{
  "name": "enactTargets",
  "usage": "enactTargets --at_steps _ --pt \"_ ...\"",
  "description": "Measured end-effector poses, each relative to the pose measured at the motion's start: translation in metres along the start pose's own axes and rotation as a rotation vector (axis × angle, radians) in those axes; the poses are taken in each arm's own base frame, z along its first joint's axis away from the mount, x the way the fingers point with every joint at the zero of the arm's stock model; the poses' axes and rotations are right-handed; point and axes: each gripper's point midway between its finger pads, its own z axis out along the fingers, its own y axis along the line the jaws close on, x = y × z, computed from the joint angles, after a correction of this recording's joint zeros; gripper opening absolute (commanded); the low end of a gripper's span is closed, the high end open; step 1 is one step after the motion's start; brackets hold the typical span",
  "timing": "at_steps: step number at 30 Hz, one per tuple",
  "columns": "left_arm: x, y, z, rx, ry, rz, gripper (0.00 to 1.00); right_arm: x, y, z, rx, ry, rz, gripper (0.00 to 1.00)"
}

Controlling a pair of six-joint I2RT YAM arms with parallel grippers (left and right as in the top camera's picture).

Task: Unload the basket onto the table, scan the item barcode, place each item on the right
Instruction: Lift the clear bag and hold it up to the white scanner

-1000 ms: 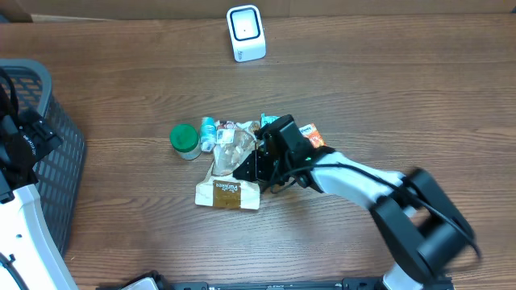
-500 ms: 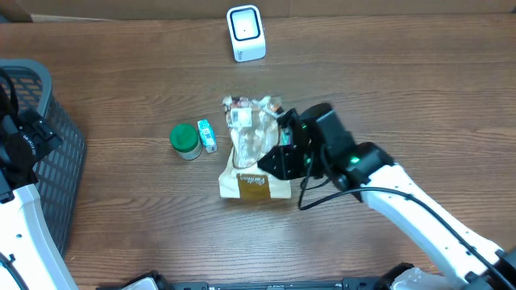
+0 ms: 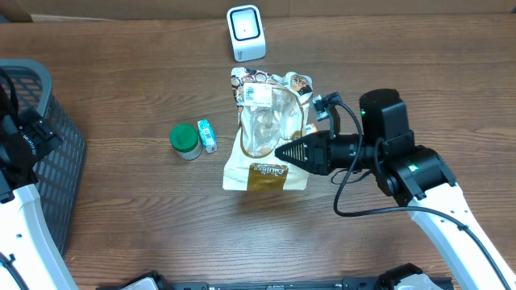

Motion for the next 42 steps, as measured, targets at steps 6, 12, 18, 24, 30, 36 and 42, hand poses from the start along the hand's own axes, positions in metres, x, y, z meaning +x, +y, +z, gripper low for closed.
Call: enactTargets --at_steps 6,12,18,24,30,36,42 --pt "0.000 0.000 0.000 0.000 0.000 0.000 0.99 0.003 0.007 -0.003 -0.029 0.009 -0.009 0.04" --pt "0.000 0.000 0.000 0.000 0.000 0.000 1.00 0.003 -0.005 0.002 0.060 -0.008 0.008 0.04" --pt "0.000 0.000 0.000 0.000 0.000 0.000 1.00 -0.006 -0.013 0.002 0.177 -0.010 0.034 0.04" --pt "0.000 0.000 0.000 0.000 -0.001 0.000 1.00 -0.052 -0.035 0.001 0.405 -0.003 0.019 0.04" --pt "0.000 0.000 0.000 0.000 0.001 0.001 0.99 -0.135 -0.068 0.022 0.717 -0.120 -0.175 0.04" --pt "0.000 0.000 0.000 0.001 0.001 0.001 1.00 -0.213 -0.095 0.051 1.145 -0.354 -0.576 0.04" --pt "0.001 0.000 0.000 0.002 0.003 0.001 1.00 -0.253 -0.131 0.074 1.523 -0.415 -0.896 0.04"
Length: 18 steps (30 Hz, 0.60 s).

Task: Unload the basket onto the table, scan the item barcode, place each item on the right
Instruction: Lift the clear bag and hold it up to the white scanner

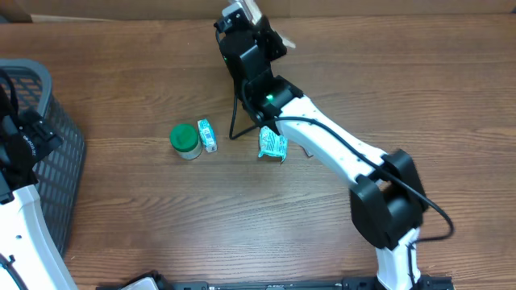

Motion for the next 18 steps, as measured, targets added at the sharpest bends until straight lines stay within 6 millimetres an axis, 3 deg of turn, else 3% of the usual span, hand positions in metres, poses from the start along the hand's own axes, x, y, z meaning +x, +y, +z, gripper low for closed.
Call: enactTargets --at_steps 6,11,18 --pt "0.000 0.000 0.000 0.001 -0.001 0.000 1.00 0.024 -0.013 0.045 0.174 -0.003 -0.111 0.04" --pt "0.000 0.000 0.000 0.001 0.000 0.000 1.00 0.051 -0.021 0.072 0.179 0.045 -0.254 0.04" --pt "0.000 0.000 0.000 0.001 -0.001 -0.001 1.00 0.084 0.008 0.095 0.123 0.070 -0.504 0.04"
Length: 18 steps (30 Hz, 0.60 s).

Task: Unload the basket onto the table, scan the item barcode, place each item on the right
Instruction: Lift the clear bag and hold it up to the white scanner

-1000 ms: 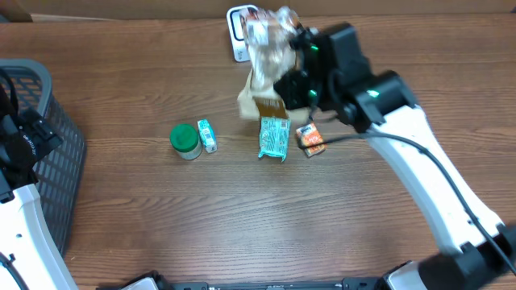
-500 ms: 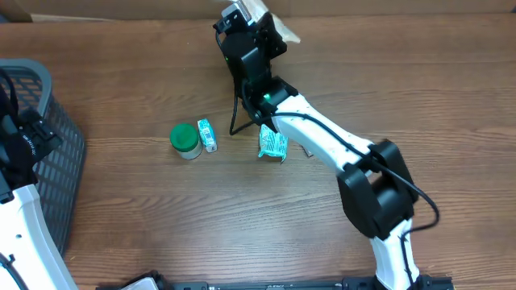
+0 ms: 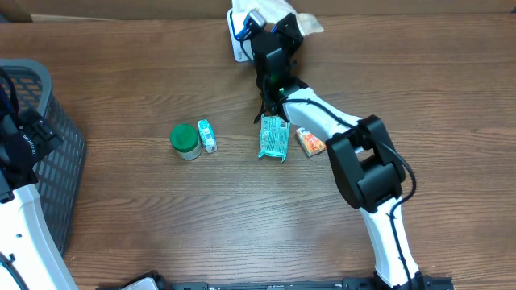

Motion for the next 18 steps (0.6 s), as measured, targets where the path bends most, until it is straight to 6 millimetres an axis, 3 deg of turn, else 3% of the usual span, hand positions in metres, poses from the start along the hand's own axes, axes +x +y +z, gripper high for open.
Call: enactTargets --at_steps 6,18 --pt "0.000 0.000 0.000 0.000 0.000 0.000 1.00 -0.001 0.021 0.004 -0.023 -0.023 -0.096 0.04" --pt "0.000 0.000 0.000 0.000 0.000 0.000 1.00 -0.003 0.021 0.003 -0.021 -0.030 -0.124 0.04"
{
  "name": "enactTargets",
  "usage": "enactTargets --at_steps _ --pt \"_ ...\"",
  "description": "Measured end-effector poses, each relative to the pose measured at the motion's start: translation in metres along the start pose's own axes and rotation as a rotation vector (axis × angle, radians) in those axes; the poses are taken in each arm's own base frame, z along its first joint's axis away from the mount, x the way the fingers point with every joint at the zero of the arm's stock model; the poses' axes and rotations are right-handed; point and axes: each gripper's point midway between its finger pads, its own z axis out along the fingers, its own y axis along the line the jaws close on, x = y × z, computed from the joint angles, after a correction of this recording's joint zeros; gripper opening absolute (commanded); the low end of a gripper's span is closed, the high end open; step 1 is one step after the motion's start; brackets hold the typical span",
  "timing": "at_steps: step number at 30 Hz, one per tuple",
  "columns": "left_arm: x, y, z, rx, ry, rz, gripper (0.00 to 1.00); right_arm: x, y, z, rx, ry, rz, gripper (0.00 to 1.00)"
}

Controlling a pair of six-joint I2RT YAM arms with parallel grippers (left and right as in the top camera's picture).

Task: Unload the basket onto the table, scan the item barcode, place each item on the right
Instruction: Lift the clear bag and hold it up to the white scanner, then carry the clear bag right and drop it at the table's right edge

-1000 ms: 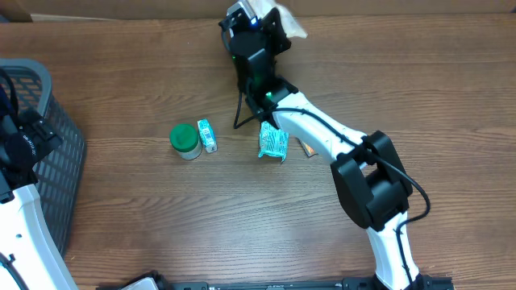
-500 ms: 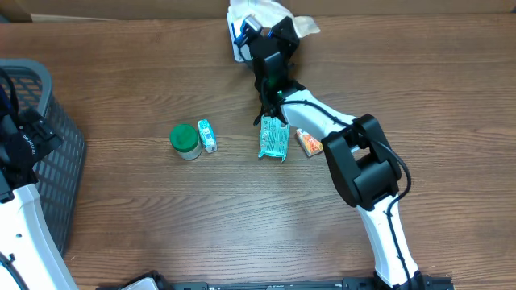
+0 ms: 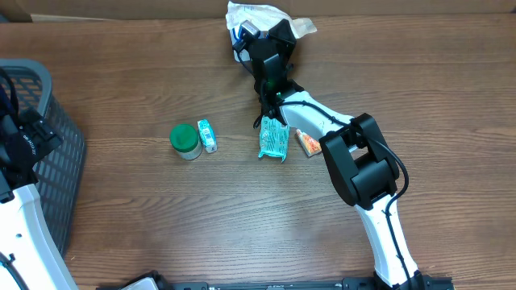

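My right gripper is at the table's far edge, shut on a crumpled clear-and-white snack bag. The bag hangs right over the white barcode scanner, of which only a sliver with a blue glint shows at the bag's left side. The fingertips themselves are buried in the bag. My right arm stretches up the middle of the table. Only a black joint of my left arm shows at the left edge; its gripper is out of view.
On the wood table lie a green-lidded jar, a small green-white box, a teal packet and an orange packet, the last two close under my right arm. A dark mesh basket stands at the left edge.
The held bag has shifted a little to the left and now covers more of the scanner. My right arm has swung slightly left with it. The items on the table have not moved.
The bag first lay flat on the table below the scanner, with my right gripper at its right edge. Then the bag was off the table, held up at the scanner, and a teal packet showed where it had lain. Since then it has stayed over the scanner.
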Motion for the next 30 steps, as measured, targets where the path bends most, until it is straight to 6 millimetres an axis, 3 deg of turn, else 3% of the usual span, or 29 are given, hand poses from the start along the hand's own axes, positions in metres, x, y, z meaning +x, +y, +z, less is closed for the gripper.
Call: enactTargets --at_steps 12,16,19,22,25,26,27,30 --pt "0.000 0.000 0.000 0.000 0.000 0.000 0.99 0.001 -0.001 0.000 0.004 0.009 0.033 0.04" --pt "0.000 0.000 0.000 0.000 0.000 0.000 0.99 0.002 -0.014 -0.004 0.013 0.020 0.097 0.04" --pt "0.000 0.000 0.000 0.000 0.000 0.000 1.00 0.001 -0.047 -0.018 -0.002 0.030 0.158 0.04" --pt "0.000 0.000 0.000 0.000 0.000 0.000 1.00 0.002 -0.098 -0.046 -0.016 0.031 0.267 0.04" --pt "0.000 0.000 0.000 -0.001 0.002 0.001 1.00 0.013 -0.159 -0.092 -0.059 0.036 0.436 0.04" --pt "0.000 0.000 0.000 0.000 0.002 0.001 1.00 0.016 -0.170 -0.103 -0.073 0.033 0.476 0.04" --pt "0.000 0.000 0.000 -0.001 0.002 0.001 1.00 0.026 -0.194 -0.131 -0.123 0.026 0.587 0.04" --pt "0.000 0.000 0.000 0.000 0.001 0.001 1.00 0.051 -0.210 -0.172 -0.311 0.026 0.789 0.04"
